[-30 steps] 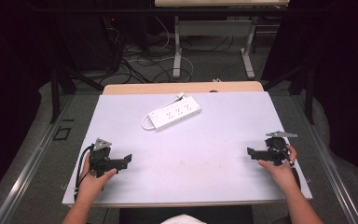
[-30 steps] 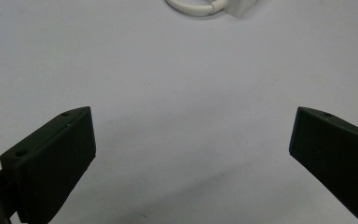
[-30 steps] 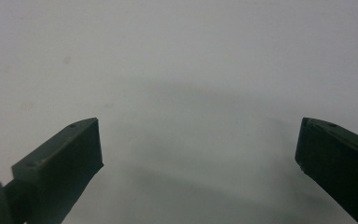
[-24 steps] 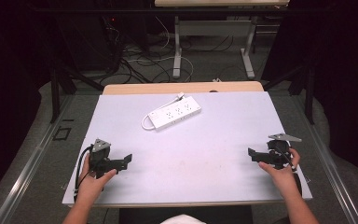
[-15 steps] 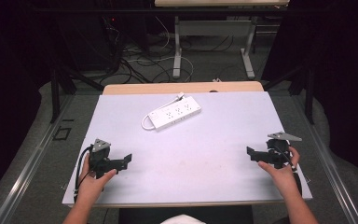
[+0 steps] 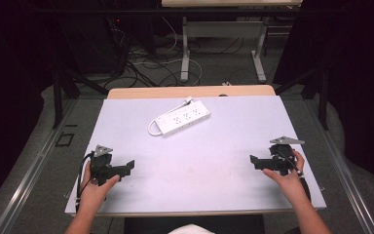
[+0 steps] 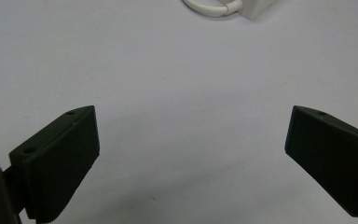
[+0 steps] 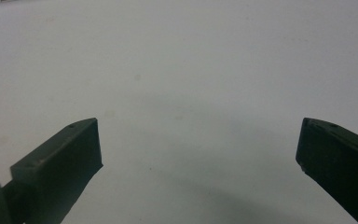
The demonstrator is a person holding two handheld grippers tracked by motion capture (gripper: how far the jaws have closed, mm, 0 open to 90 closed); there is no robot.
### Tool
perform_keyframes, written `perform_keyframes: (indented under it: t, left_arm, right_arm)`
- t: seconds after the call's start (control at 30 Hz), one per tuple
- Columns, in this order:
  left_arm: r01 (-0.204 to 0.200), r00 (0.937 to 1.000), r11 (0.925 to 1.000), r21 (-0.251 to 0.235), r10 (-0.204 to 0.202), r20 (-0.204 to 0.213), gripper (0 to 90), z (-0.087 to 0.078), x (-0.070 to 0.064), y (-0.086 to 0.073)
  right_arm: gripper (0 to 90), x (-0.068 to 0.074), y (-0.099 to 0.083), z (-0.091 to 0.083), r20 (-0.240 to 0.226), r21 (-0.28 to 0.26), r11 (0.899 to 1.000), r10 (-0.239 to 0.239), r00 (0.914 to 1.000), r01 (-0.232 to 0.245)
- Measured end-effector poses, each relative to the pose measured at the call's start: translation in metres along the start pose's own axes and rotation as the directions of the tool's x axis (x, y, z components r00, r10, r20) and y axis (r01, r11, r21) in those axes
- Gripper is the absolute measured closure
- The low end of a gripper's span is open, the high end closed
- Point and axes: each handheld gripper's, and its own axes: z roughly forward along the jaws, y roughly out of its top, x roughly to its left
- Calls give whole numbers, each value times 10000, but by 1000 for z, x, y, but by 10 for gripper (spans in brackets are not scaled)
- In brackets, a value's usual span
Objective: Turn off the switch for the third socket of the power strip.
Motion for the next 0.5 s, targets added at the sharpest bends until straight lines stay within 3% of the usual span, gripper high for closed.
perform_keyframes:
  t: [0.23, 0.5]
  left_arm:
    - [-40, 10000, 10000, -31, 41, 31, 28, 0, 0, 0]
    - [-42, 10000, 10000, -43, 42, 44, 13, 0, 0, 0]
  right_arm:
    - [0, 6, 6, 4, -130, 125, 9992, -389, 9992, 390]
    - [0, 11, 14, 3, -245, 238, 9985, -486, 9985, 492]
